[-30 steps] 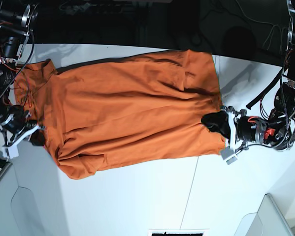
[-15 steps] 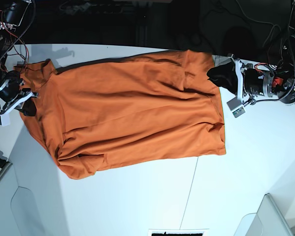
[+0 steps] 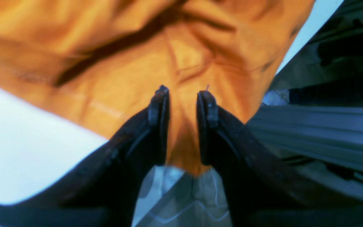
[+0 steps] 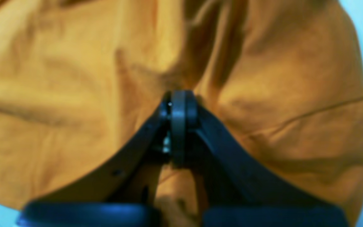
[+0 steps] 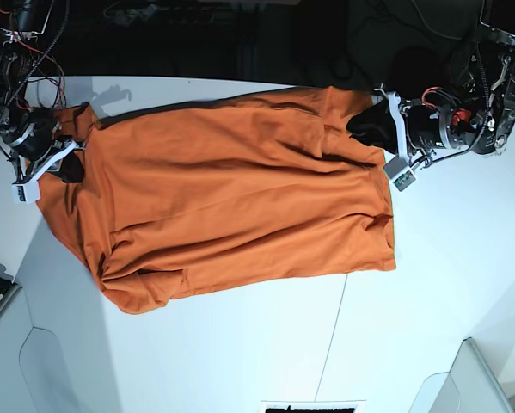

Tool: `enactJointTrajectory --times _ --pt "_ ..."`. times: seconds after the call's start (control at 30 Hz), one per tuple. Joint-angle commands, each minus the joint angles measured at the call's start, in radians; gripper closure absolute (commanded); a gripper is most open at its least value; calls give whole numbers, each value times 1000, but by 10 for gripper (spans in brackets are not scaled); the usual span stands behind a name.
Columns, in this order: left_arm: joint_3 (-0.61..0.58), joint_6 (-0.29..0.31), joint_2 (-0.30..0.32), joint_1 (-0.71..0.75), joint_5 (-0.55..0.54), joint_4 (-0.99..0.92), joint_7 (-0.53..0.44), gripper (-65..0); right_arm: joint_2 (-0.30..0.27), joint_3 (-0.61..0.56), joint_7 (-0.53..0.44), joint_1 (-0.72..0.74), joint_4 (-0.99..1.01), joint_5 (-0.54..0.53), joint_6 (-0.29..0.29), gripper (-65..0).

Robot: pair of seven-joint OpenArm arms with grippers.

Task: Layout the t-shirt on the table in an organized manner, then fold the t-shirt properly
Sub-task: 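Pull the shirt corners apart with both grippers to flatten it, then regrasp the shirt edge with the left gripper and lift it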

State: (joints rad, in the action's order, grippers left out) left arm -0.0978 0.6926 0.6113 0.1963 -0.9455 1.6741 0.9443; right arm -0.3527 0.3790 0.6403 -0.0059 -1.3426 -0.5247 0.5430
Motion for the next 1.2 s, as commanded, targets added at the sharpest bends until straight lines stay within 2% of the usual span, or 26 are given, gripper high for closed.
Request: enactJointTrajectory --times 0.0,0.13,0.2,0.47,0.67,0.77,0.97,1.03,1.07,1.17 --pt "8 6 1 -11 14 -1 -24 -180 -16 0 -2 11 10 13 4 0" --pt "8 6 -33 -20 144 -105 -98 -179 -17 0 -16 11 31 55 3 0" --pt "8 6 -38 -47 176 -183 -118 -179 -22 1 -16 11 31 56 3 0" --pt "5 6 -37 -290 187 -452 -118 -179 -32 1 -10 13 31 45 3 0" --pt "5 6 -36 -428 186 -554 -107 -179 -32 1 2 14 31 3 3 0" --pt "5 6 -17 -449 100 -554 -34 -179 -32 1 5 14 31 1 3 0" --pt "5 6 54 -436 -206 -487 158 -181 -32 1 5 14 31 1 3 0" --pt "5 6 68 -428 -236 -449 188 -181 -32 1 4 14 31 1 3 0" --pt "5 6 71 -422 -244 -428 196 -190 -32 1 4 14 31 1 3 0" --pt "5 6 70 -391 -264 -359 213 -294 -32 1 3 14 31 0 3 0"
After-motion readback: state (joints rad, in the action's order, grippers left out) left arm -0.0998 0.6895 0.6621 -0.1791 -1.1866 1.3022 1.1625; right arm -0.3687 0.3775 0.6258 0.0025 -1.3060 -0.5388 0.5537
